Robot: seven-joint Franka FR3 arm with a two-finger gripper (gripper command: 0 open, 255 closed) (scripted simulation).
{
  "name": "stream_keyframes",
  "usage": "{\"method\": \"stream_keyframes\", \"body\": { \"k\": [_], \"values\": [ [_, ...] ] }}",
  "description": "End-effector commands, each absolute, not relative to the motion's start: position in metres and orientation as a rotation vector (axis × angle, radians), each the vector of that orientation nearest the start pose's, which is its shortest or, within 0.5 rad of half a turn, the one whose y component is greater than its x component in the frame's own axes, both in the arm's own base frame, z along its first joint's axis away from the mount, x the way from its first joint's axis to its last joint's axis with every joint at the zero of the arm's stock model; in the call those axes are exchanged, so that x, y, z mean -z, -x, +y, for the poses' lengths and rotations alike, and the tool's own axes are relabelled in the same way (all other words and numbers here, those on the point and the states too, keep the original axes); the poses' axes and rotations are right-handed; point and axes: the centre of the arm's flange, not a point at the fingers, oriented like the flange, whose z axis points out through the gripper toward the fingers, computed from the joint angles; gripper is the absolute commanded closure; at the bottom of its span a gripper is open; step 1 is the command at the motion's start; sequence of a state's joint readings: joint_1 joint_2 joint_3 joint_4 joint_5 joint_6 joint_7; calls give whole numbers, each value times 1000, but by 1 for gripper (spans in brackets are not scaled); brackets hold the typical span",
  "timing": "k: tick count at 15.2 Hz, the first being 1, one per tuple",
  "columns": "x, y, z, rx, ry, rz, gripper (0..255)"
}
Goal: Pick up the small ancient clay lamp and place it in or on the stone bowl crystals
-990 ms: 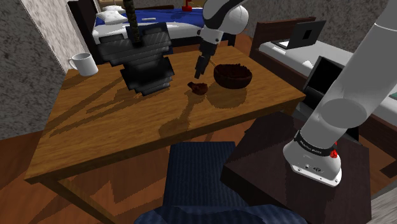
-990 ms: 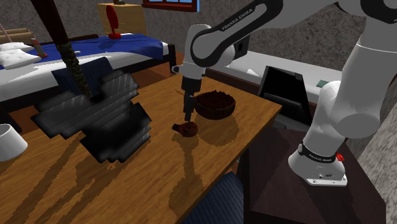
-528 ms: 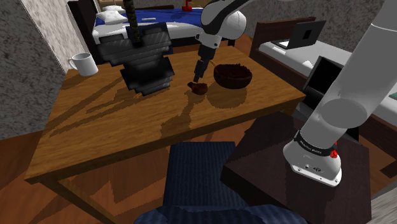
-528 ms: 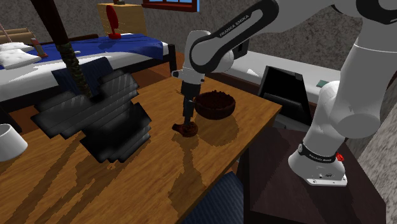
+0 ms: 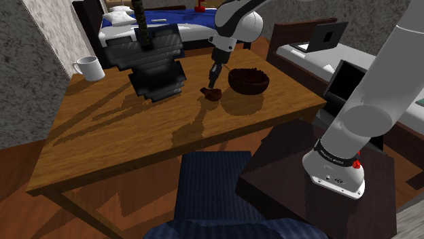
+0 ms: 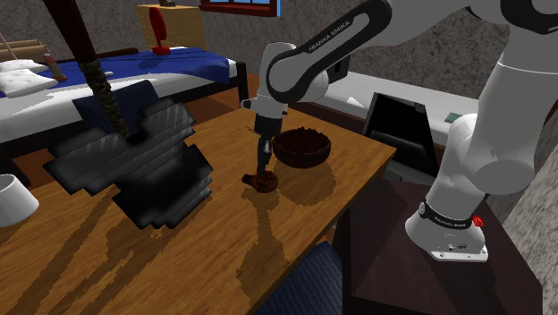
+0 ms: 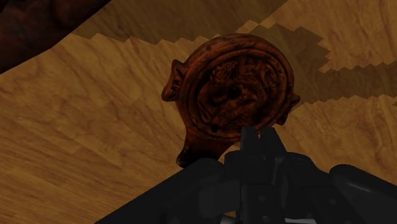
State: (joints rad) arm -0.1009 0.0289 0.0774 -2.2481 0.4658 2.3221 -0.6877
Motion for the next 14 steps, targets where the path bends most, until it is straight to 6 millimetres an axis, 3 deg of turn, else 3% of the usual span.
{"method": "stream_keyframes", "body": {
  "k": [1,5,6,8,9,14],
  "values": [
    [-359,-531,-4,231,2778,-492,255],
    [-359,-531,-4,231,2778,-492,255],
    [-359,-531,-4,231,2778,-492,0],
    [-360,-548,25,256,3014,-208,0],
    [-360,-552,30,260,3052,-155,0],
    [-334,-556,32,260,3052,-155,0]
  ]
}}
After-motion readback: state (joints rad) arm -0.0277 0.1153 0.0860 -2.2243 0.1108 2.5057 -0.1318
